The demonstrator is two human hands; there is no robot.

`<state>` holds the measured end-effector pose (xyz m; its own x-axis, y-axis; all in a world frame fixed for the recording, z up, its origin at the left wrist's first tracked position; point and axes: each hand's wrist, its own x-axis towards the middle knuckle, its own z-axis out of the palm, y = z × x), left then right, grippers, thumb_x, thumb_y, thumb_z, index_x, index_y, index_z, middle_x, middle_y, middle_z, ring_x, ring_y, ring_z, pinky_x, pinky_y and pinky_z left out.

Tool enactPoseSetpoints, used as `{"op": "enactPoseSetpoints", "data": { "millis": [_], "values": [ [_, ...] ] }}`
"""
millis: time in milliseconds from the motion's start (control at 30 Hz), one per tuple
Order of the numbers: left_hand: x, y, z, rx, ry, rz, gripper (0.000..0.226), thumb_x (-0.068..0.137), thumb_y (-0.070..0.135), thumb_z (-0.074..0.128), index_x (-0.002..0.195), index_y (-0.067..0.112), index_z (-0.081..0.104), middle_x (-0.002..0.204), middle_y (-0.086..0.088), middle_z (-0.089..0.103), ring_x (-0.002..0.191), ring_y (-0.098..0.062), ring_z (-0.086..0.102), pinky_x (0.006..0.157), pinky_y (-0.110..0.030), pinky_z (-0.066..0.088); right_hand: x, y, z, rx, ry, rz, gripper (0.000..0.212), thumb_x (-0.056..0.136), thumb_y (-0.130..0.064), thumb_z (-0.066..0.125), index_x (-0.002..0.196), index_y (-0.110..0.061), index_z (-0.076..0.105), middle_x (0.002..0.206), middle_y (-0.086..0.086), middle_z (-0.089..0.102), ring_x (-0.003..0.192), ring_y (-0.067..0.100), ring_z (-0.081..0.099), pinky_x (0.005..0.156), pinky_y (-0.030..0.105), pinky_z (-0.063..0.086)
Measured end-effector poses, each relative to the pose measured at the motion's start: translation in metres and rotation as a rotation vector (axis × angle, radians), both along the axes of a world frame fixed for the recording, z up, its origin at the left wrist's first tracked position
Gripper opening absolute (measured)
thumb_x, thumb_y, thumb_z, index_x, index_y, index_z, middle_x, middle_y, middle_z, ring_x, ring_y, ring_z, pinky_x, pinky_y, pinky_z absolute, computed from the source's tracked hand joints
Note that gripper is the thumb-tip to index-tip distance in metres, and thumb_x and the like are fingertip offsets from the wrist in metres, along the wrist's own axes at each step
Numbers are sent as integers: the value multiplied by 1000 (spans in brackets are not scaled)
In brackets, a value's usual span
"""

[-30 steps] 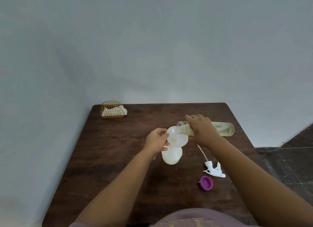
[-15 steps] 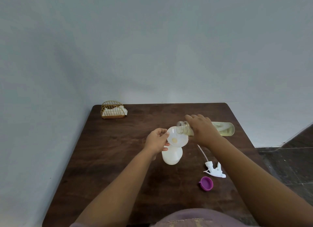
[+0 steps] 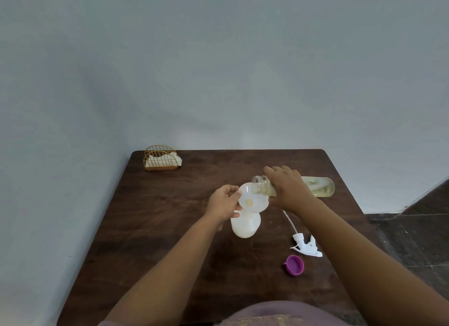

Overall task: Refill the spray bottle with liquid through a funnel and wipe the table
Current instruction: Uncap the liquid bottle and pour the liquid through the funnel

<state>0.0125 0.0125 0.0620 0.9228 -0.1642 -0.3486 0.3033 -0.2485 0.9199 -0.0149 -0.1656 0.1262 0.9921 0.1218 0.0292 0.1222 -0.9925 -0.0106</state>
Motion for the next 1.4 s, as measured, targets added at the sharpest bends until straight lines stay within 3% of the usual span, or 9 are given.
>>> {"op": "enactPoseSetpoints", "data": {
  "millis": [367,667,967,1400],
  "values": [
    [1,0,-1,16,1,5,28,98,25,56,125,18,59,114,-2,67,85,-15,68,72,-31,61,0,2,1,-9,10,-4,42,71,-25,72,105,-17,47,86,-5,46,84,17,44,81,33,40],
    [1,1,-5,-11,14,1,28,98,28,55,124,18,60,110,-3,69,81,-14,68,66,-28,59,-1,3,3,-13,12,1,41,72,-26,72,102,-18,45,85,-6,43,82,17,41,81,33,41],
    [1,1,-6,-10,26,-6,27,99,27,52,124,17,60,110,-3,68,81,-15,68,65,-28,59,0,1,0,-17,-19,17,41,73,-32,72,100,-19,45,85,-6,44,81,17,41,74,29,32],
    [2,0,-5,-13,17,-9,27,100,26,52,123,17,60,111,-4,68,82,-16,68,66,-28,59,3,-1,-1,-9,-35,17,42,71,-31,74,101,-19,47,85,-6,46,81,17,42,74,29,32]
  ]
}}
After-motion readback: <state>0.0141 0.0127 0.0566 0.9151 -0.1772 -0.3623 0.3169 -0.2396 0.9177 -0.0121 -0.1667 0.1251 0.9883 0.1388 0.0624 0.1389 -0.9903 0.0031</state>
